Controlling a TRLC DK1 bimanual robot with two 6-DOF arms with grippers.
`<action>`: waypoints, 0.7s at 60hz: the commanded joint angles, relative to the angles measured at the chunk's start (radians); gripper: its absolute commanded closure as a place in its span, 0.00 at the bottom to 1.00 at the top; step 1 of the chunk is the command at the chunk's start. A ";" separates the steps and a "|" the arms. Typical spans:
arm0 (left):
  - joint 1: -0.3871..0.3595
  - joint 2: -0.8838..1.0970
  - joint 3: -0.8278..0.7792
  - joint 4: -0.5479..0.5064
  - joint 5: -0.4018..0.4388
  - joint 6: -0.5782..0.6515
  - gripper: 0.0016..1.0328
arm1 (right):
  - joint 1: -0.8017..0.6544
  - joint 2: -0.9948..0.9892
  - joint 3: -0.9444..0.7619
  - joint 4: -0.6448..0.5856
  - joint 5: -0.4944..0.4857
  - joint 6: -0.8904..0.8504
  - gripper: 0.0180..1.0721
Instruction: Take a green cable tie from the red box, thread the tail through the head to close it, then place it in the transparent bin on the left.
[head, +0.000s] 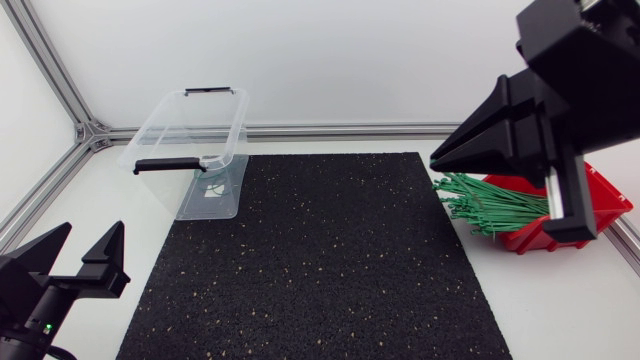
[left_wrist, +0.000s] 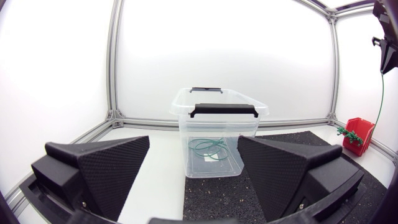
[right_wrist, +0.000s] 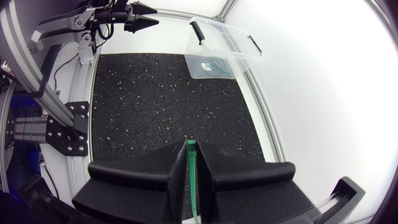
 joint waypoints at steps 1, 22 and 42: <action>-0.007 -0.003 -0.038 -0.027 0.003 -0.021 0.04 | 0.028 0.057 -0.077 0.042 0.008 0.047 0.95; -0.009 -0.003 -0.038 -0.027 0.003 -0.021 0.04 | 0.118 0.308 -0.189 0.282 -0.033 0.111 0.95; -0.010 -0.003 -0.038 -0.027 0.003 -0.021 0.04 | 0.235 0.528 -0.187 0.472 -0.076 0.168 0.95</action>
